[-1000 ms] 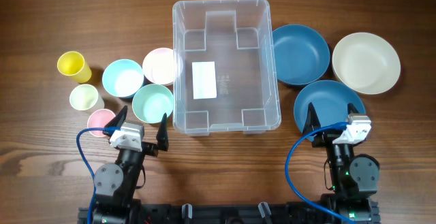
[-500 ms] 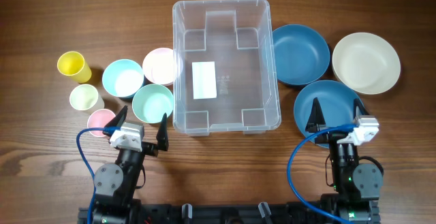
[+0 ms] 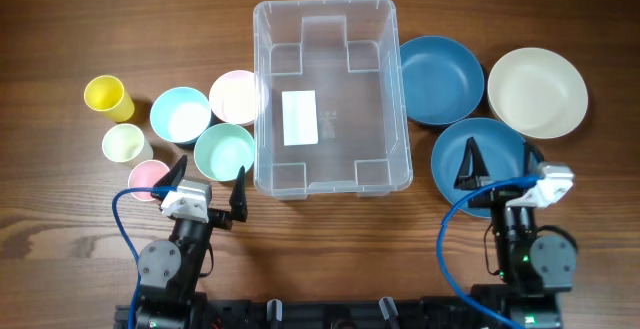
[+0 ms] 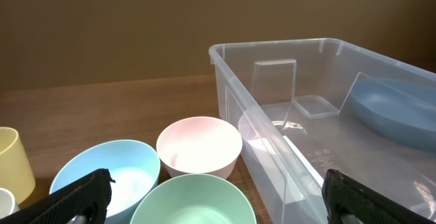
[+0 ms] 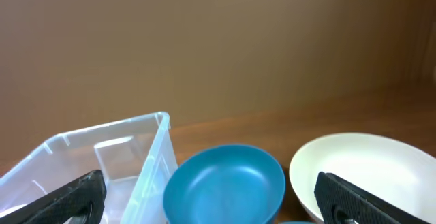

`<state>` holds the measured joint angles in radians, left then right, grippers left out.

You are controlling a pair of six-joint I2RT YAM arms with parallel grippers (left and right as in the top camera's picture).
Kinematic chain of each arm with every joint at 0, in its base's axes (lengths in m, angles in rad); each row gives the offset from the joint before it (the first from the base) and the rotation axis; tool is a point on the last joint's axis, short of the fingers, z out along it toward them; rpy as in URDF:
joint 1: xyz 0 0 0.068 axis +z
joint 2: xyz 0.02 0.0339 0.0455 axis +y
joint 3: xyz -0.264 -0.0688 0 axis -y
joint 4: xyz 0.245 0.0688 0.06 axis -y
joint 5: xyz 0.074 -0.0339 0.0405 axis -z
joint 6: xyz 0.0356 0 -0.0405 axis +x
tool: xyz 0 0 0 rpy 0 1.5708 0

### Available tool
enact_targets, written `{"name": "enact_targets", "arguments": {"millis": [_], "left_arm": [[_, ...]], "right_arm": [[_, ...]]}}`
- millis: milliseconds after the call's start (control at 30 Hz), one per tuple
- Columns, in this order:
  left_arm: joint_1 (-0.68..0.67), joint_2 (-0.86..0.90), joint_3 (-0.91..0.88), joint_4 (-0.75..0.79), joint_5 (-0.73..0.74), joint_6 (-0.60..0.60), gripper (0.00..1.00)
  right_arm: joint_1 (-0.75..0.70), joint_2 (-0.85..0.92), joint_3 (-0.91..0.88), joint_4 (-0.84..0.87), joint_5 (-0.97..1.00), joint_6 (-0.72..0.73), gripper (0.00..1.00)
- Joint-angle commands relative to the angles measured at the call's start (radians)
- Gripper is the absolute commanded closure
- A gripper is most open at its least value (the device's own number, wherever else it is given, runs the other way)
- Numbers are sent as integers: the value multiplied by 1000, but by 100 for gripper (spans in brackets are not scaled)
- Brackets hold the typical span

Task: Pack container
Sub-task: 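Open the right gripper and move it toward the lower teal bowl, then lower the right gripper onto the lower teal bowl rim and grasp it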

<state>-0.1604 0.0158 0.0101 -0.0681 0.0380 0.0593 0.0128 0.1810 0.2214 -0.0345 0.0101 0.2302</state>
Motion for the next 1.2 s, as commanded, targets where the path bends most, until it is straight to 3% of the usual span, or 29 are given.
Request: {"name": "enact_targets", "arguments": {"millis": [0,267,467,667,1167], "left_arm": [[7,2,-4,-7,-3,8,0],[7,2,-5,-7,-3,8,0],[7,2,-5,-7,-3,8,0],[7,2,-5,-7,-3,8,0],[7,2,-4,-7,-3,8,0]], "right_arm": [[6,135,169,-88,61,24,0],[-8,451,397,-296,99,9,0],[-146,613,461,-383,89,8,0],[-247,631,467,-444,94,1,0],[-249,694,457,-514,230,-6,0]]}}
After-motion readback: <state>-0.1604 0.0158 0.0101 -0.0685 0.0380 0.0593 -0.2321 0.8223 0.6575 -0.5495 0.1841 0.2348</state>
